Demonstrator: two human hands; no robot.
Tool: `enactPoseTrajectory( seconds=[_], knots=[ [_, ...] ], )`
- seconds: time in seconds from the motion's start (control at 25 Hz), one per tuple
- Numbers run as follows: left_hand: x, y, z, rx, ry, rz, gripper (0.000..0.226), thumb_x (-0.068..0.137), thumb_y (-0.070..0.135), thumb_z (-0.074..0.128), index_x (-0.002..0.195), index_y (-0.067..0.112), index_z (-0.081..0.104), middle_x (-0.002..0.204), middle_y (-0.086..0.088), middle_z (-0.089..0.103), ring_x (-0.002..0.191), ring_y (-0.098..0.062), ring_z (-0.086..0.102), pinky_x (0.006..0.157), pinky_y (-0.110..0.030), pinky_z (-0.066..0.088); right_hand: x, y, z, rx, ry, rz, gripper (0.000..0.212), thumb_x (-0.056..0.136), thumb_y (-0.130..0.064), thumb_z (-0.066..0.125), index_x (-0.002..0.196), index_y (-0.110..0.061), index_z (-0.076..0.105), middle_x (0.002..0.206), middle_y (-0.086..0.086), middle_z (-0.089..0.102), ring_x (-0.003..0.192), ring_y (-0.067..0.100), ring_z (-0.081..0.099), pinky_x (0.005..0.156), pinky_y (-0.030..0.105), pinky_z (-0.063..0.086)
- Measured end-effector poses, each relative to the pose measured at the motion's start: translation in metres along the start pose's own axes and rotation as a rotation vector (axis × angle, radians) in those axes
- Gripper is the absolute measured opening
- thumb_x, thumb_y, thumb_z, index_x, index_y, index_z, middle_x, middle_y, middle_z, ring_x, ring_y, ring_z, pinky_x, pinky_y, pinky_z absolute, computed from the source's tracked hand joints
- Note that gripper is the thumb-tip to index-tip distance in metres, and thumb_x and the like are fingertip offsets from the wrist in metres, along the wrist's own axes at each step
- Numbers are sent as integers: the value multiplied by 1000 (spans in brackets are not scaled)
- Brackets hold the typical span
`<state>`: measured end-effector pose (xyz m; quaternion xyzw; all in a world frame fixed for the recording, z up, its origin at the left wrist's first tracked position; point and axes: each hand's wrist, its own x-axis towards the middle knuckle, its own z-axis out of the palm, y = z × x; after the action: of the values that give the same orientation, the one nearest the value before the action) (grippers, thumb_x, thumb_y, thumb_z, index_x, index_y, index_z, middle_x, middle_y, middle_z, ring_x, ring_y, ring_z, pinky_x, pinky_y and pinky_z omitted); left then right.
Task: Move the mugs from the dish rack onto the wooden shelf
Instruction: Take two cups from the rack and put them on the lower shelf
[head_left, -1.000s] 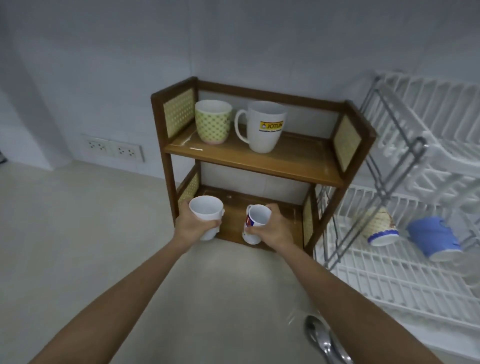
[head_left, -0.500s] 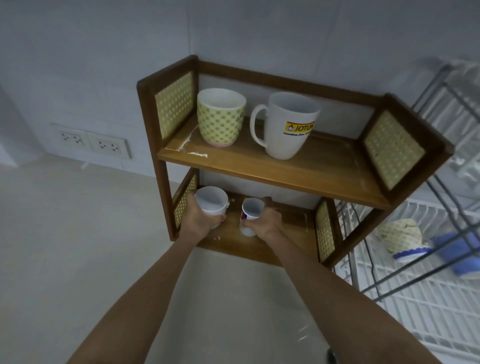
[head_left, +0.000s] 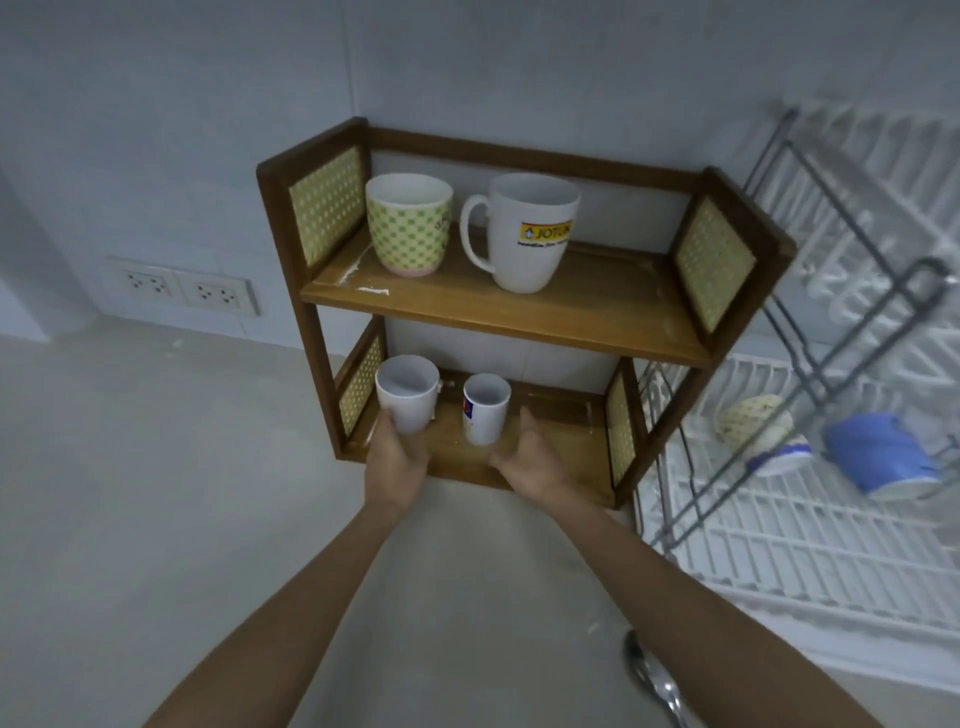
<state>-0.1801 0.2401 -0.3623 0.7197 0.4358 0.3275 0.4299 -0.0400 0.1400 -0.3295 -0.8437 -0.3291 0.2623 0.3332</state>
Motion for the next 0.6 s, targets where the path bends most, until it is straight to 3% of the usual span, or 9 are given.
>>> enactPoseTrajectory(
  seconds=[0.12, 0.24, 0.32, 0.48, 0.6],
  knots=[
    [-52, 14, 12, 40, -111, 85, 51, 87, 0, 59, 136, 7, 43, 133, -12, 54, 120, -26, 54, 99, -38, 46, -61, 24, -22, -38, 35, -113, 78, 89, -27, 63, 151, -12, 17, 155, 8, 34, 140, 23, 35, 108, 25, 29],
    [-102, 36, 27, 65, -308, 262, 40, 88, 5, 59, 122, 25, 56, 124, 4, 59, 116, -8, 56, 91, -26, 51, -128, 60, -50, 93, 77, -194, 60, 89, -21, 62, 143, -20, 37, 144, -1, 48, 133, 15, 44, 103, 22, 39],
    [-129, 58, 40, 39, -404, 374, 38, 88, 7, 57, 117, 32, 58, 118, 12, 62, 111, 4, 55, 88, -20, 51, -165, 89, -79, 145, 135, -231, 43, 88, -12, 63, 128, -26, 52, 127, -7, 60, 121, 8, 55, 90, 14, 48],
    [-170, 113, 87, -80, -486, 559, 28, 89, 10, 53, 110, 24, 65, 109, 12, 66, 104, 3, 59, 87, -15, 50, -190, 139, -147, 126, 315, -273, 34, 85, -1, 64, 104, -28, 60, 103, -9, 68, 96, -2, 64, 71, 2, 47],
    [-195, 147, 133, -174, -548, 531, 29, 89, 8, 52, 108, 25, 64, 107, 20, 64, 104, 3, 60, 84, -8, 47, -183, 177, -191, 137, 415, -222, 32, 83, 2, 64, 104, -22, 62, 103, -4, 69, 95, 7, 65, 74, 10, 49]
  ],
)
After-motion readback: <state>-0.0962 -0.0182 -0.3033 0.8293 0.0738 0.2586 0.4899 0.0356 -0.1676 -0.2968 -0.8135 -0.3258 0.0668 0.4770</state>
